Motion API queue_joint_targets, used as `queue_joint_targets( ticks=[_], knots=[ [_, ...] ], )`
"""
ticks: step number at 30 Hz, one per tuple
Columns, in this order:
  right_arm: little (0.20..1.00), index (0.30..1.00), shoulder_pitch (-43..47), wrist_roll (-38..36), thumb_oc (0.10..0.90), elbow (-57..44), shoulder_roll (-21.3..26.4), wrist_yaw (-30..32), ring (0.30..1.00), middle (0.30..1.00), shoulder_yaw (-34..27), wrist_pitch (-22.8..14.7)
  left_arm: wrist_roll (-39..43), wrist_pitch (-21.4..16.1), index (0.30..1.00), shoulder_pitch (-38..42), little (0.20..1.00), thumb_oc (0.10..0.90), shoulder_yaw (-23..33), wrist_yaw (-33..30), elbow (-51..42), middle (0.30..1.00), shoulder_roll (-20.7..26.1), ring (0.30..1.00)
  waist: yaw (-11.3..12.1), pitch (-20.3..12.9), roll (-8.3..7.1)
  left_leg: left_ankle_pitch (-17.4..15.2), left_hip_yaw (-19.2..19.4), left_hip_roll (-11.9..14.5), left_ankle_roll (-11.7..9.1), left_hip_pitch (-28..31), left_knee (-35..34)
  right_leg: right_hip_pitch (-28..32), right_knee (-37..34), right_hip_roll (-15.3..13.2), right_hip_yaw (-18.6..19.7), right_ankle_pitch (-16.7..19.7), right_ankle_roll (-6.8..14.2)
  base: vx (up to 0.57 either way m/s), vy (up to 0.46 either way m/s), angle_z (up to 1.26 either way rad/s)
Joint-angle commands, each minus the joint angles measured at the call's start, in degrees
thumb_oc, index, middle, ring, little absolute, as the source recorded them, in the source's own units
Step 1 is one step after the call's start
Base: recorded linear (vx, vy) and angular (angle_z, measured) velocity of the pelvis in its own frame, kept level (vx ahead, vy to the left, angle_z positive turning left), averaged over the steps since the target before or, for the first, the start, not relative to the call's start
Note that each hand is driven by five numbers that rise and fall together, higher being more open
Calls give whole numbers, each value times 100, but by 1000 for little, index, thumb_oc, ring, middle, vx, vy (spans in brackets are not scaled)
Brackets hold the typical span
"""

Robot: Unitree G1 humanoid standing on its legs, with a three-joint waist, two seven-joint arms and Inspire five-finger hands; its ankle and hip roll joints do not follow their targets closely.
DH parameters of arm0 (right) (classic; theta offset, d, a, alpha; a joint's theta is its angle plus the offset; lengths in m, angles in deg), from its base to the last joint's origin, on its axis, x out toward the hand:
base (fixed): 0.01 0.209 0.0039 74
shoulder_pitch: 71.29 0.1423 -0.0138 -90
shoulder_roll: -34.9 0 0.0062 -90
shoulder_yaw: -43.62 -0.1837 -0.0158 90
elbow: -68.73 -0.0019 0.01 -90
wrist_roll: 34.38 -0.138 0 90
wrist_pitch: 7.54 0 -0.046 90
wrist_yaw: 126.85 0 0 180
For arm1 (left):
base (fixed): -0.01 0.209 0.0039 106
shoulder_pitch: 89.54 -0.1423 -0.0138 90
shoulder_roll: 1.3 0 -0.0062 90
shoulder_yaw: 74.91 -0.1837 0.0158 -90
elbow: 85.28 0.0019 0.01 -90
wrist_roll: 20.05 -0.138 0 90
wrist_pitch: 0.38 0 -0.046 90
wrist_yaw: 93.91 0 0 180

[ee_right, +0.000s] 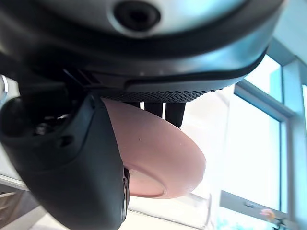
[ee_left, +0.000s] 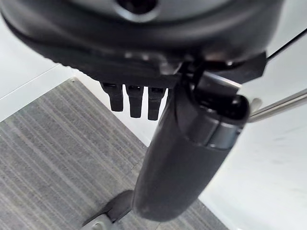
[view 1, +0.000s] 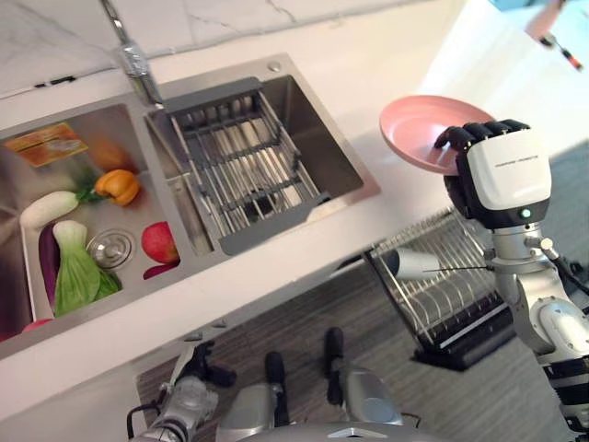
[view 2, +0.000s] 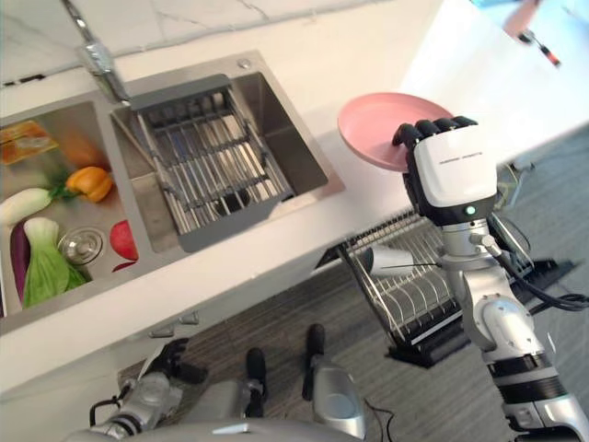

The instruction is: Place the dishes in the dishwasher.

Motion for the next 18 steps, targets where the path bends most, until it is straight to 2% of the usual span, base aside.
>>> queue_joint_targets(
  ticks=[1, 4, 5, 7, 10, 12, 18],
  knots=[
    [300, 300, 341, 111, 400, -876, 285, 408, 300, 300, -882, 152, -39, 138, 900, -579, 900, 800, -334, 45, 261, 900, -9, 900, 334, -736, -164, -136, -441, 157, -664, 21, -162, 98, 465, 224, 779, -582, -350, -134, 11, 13],
    [300, 300, 157, 0, 400, -917, 141, 453, 300, 300, -947, 137, -102, 113, 900, -623, 900, 800, -347, 0, 210, 900, -92, 900, 434, -848, -249, -134, -184, 140, -717, -43, -238, 400, -363, 47, 621, -497, -312, -81, -83, -22],
    [300, 300, 86, -5, 400, -789, 162, 445, 300, 300, -904, 148, -8, 83, 900, -619, 900, 800, -271, -6, 187, 900, -117, 900, 500, -870, -287, -116, -15, 223, -742, -124, -263, 456, -931, -14, 656, -295, -262, -111, -151, -60],
    [300, 300, -51, 1, 400, -609, 200, 401, 300, 300, -877, 175, 53, 80, 900, -624, 900, 800, -206, -17, 221, 900, -148, 900, 516, -878, -315, -111, 96, 289, -761, -170, -219, 557, -1278, 18, 783, -167, -247, -43, -156, -71],
    [300, 300, -324, -113, 400, -520, 85, 391, 300, 300, -941, 136, 167, 83, 900, -653, 900, 800, -112, -4, 275, 900, -205, 900, 506, -841, -322, -104, 67, 313, -781, -128, -194, 640, -1304, 65, 867, -174, -316, 0, -88, -20],
    [300, 300, -605, -501, 400, -467, -265, 445, 300, 300, -910, 30, 689, 83, 900, -605, 900, 800, 168, -75, 290, 900, -311, 900, 439, -721, -259, -45, -19, 379, -842, -125, -219, 596, -1273, 140, 798, -202, -403, -66, -155, -3],
    [300, 300, -683, -735, 400, -158, -274, 356, 300, 300, -792, -20, 912, 72, 900, -420, 900, 800, 137, -53, 147, 900, -303, 900, 351, -273, -90, 88, -222, 498, -943, -431, -120, 350, -1196, 263, 699, -221, -538, -105, -86, 6]
  ],
)
